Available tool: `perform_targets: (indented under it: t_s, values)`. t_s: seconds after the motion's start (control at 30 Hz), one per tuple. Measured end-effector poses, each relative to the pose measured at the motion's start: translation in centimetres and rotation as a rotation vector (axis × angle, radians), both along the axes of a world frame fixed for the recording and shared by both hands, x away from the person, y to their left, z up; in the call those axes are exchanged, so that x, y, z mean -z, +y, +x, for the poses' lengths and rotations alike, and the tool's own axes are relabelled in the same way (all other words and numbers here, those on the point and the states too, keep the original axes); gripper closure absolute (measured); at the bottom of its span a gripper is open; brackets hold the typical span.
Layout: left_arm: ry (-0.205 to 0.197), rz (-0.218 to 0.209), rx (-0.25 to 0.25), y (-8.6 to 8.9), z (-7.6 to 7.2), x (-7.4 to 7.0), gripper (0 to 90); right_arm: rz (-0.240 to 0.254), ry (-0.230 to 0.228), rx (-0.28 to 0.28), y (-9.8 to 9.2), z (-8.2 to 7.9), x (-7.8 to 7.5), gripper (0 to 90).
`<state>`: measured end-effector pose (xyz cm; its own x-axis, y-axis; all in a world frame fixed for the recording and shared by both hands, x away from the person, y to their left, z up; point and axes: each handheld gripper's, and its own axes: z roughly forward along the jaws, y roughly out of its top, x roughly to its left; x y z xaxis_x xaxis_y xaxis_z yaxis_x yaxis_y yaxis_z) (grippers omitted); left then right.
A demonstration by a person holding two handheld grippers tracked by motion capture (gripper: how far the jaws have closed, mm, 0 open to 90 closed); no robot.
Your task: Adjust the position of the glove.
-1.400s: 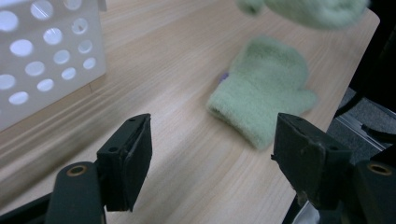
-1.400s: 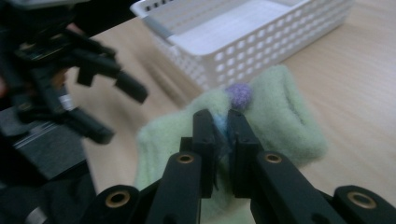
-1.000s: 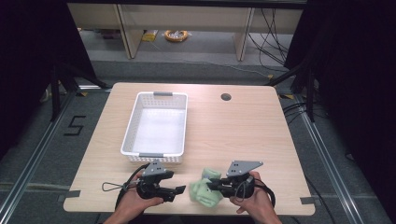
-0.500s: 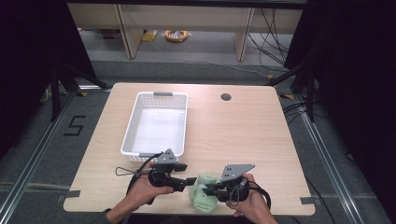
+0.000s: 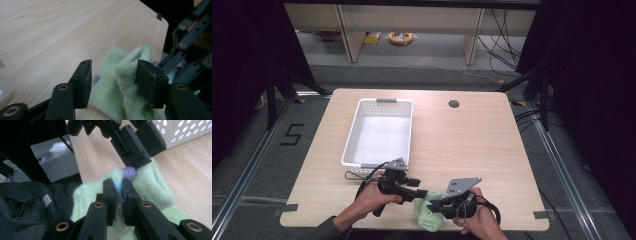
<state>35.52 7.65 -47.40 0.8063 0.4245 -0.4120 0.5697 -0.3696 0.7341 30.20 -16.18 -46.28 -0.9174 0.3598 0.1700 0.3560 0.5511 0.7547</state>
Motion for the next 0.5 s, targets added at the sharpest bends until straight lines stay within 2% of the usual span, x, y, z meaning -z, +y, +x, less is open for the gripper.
perform_targets:
  t_s: [0.1,0.17,0.3,0.33,0.4,0.43,0.5]
  values:
    - [0.014,-0.027,0.033,0.0,0.0,0.2,57.7,-0.008,-0.007,-0.001,0.1,0.0,0.0,83.4]
    - [0.008,-0.028,0.036,-0.1,-0.2,0.4,71.4,-0.012,-0.011,-0.007,0.1,0.1,0.1,83.4]
    - [-0.008,-0.031,0.052,-0.2,-0.2,0.5,89.3,-0.023,-0.005,-0.023,0.0,0.5,0.2,83.4]
    - [-0.012,-0.028,0.044,-0.2,-0.2,0.4,89.5,-0.023,-0.001,-0.016,-0.1,0.5,0.2,83.4]
    - [-0.028,-0.03,0.054,-0.1,-0.2,0.2,89.6,-0.021,-0.013,-0.035,-0.1,0.9,0.1,83.4]
    - [-0.029,-0.03,0.037,-0.1,-0.3,0.1,89.6,-0.028,-0.008,-0.034,-0.2,1.0,0.0,83.4]
    - [-0.05,-0.028,0.033,0.1,-0.2,0.0,89.6,-0.036,-0.018,-0.058,-0.2,1.4,-0.2,83.4]
